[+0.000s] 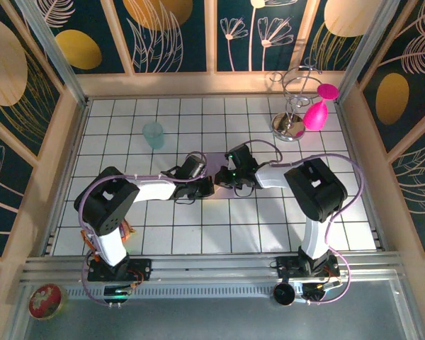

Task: Fold a paper plane with a square sheet of paper (pick it up from the middle)
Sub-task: Fold the triangle a second time at the center of the table.

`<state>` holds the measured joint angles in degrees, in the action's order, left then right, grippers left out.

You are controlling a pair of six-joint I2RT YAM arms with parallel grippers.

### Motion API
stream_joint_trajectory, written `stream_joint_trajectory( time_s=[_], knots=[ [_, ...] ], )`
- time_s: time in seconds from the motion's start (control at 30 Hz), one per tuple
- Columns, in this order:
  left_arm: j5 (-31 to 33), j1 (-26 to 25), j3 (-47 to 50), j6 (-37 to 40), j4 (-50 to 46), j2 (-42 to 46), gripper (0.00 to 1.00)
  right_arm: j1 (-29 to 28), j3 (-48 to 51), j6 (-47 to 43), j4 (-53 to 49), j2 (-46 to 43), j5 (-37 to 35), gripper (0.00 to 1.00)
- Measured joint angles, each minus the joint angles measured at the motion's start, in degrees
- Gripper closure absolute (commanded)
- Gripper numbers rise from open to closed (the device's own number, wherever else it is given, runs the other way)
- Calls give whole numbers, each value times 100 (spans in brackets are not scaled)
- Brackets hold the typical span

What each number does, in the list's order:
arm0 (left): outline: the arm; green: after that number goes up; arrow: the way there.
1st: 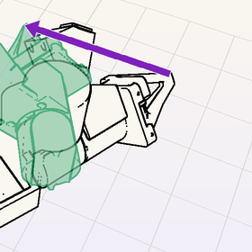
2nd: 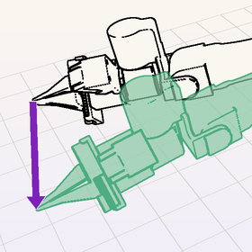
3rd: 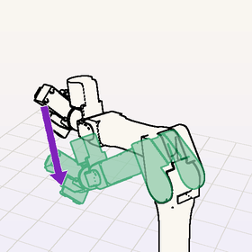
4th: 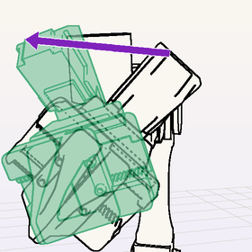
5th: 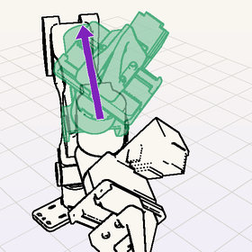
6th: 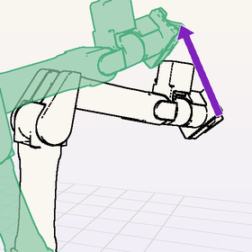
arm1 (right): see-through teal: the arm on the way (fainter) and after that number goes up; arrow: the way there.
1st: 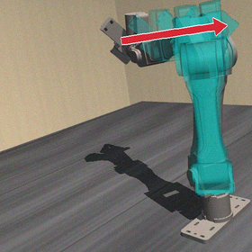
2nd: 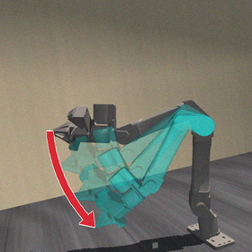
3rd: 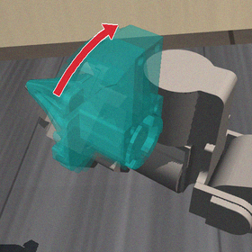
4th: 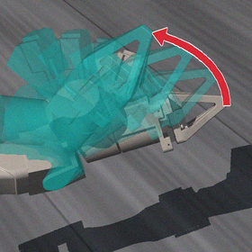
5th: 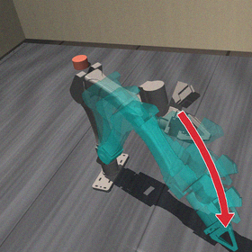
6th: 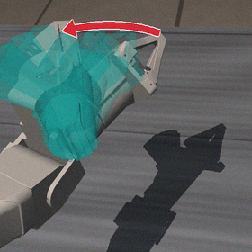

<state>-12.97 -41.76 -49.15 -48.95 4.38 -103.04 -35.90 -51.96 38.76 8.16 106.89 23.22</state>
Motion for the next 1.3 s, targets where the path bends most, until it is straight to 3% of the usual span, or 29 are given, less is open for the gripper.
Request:
stream_joint_trajectory(
  time_s=[0.2,0.5,0.7,0.73,0.9,1.0,1.3],
  knots=[
    [0,0,120,-74,190,31,100,155,4,-13,13,9,50,100],
    [-2,0,476,-216,741,125,100,1084,22,-96,42,11,107,100],
    [-28,0,387,-221,568,155,100,1158,109,-68,109,-74,-31,100],
    [-52,0,341,-221,485,155,99,1161,181,-61,140,-142,-98,98],
    [-90,0,74,-269,352,275,72,1165,758,195,210,-986,-221,85],
    [-7,26,31,-385,566,527,64,1119,922,358,249,-1399,-57,76],
    [-177,282,26,-824,1528,216,60,846,1250,990,431,-1499,533,64]
  ],
)
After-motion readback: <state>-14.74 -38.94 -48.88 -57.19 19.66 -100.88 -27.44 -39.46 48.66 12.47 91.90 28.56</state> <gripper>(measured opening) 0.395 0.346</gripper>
